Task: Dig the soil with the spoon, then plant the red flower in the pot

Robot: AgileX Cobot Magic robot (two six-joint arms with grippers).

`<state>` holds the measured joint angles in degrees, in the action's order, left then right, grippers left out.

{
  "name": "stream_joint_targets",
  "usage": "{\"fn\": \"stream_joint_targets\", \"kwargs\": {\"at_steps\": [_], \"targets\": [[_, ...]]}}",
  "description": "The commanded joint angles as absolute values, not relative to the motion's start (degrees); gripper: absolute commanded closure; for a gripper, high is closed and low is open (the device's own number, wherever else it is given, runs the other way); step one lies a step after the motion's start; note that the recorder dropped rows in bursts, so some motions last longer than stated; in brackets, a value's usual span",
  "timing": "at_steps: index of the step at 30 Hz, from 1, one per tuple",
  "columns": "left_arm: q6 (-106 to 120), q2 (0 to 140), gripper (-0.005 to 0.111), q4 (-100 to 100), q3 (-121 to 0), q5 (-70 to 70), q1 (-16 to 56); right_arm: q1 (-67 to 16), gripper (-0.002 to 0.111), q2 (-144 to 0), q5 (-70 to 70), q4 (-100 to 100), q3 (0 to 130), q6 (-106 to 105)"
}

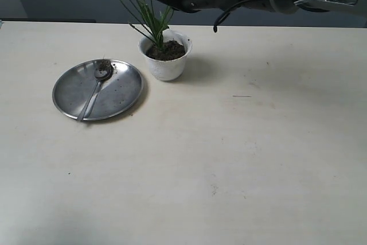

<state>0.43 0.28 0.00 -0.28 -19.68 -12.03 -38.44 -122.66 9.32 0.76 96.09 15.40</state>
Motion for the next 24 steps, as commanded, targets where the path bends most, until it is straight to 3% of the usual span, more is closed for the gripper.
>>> {"fn": "stream_joint_targets", "kwargs": {"at_steps": [1, 14, 24], "targets": [[0.4, 0.0, 0.106, 0.0, 0.0, -19.15, -11.74, -37.84, 0.109, -124.52, 17.63, 1.6, 95.11, 14.53], [0.4, 0.0, 0.106, 0.0, 0.0, -19.15, -11.74, -36.65, 0.109, -124.52, 17.34, 1.32, 95.11, 14.5], [0.4, 0.0, 0.106, 0.0, 0.0, -19.15, -11.74, -36.79, 0.109, -121.38, 12.59, 1.59, 87.71, 13.51]]}}
